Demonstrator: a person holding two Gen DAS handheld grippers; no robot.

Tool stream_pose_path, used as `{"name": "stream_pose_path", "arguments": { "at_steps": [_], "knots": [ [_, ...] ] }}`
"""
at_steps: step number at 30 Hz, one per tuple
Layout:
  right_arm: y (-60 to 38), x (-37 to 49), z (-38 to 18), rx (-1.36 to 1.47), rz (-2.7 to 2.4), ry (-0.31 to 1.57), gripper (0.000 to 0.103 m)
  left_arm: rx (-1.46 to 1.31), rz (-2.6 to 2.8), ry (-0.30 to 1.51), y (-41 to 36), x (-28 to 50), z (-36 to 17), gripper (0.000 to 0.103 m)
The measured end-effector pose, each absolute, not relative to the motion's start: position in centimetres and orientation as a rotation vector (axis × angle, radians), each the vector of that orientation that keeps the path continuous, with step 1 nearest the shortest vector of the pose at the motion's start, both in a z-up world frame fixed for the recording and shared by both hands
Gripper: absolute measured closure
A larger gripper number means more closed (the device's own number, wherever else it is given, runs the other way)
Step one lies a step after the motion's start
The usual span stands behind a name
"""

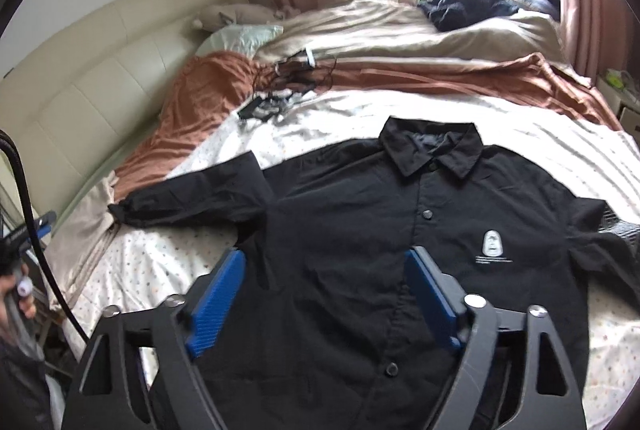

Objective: Fold large clothes

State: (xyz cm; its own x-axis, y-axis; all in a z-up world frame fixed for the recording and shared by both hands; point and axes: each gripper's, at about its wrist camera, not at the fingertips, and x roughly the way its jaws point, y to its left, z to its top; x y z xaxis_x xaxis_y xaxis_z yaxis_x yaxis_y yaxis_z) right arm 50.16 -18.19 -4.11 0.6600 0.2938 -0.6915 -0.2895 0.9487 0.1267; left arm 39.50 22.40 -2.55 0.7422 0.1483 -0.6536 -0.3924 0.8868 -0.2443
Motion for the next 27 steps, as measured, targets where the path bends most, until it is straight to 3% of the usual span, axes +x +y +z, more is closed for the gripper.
{"name": "stream_pose_path", "arguments": {
  "at_steps": [14,18,22,24,26,27],
  "knots": [
    [-14.9,58.4,-10.5,-0.016,0.348,0.910,0.060,-0.532,0.346,0.789,32.5,49.0,-9.0,0.059],
    [-13.9,60.0,-12.3,-0.016,0.353,0.937,0.063,-0.570,0.376,0.833,34.3,51.2,-11.5,0.059],
    [-13.0,61.4,-13.4,-0.009,0.367,0.952,0.073,-0.599,0.388,0.879,35.6,52.8,-13.7,0.060],
    [-12.5,62.0,-13.9,0.004,0.375,0.956,0.074,-0.608,0.387,0.880,36.0,53.2,-14.2,0.070],
    [-11.9,62.5,-14.2,0.011,0.380,0.956,0.075,-0.584,0.406,0.892,36.1,53.7,-14.4,0.091],
    [-11.5,62.9,-14.5,0.020,0.383,0.958,0.076,-0.576,0.401,0.883,36.1,53.8,-14.3,0.091]
  ]
}}
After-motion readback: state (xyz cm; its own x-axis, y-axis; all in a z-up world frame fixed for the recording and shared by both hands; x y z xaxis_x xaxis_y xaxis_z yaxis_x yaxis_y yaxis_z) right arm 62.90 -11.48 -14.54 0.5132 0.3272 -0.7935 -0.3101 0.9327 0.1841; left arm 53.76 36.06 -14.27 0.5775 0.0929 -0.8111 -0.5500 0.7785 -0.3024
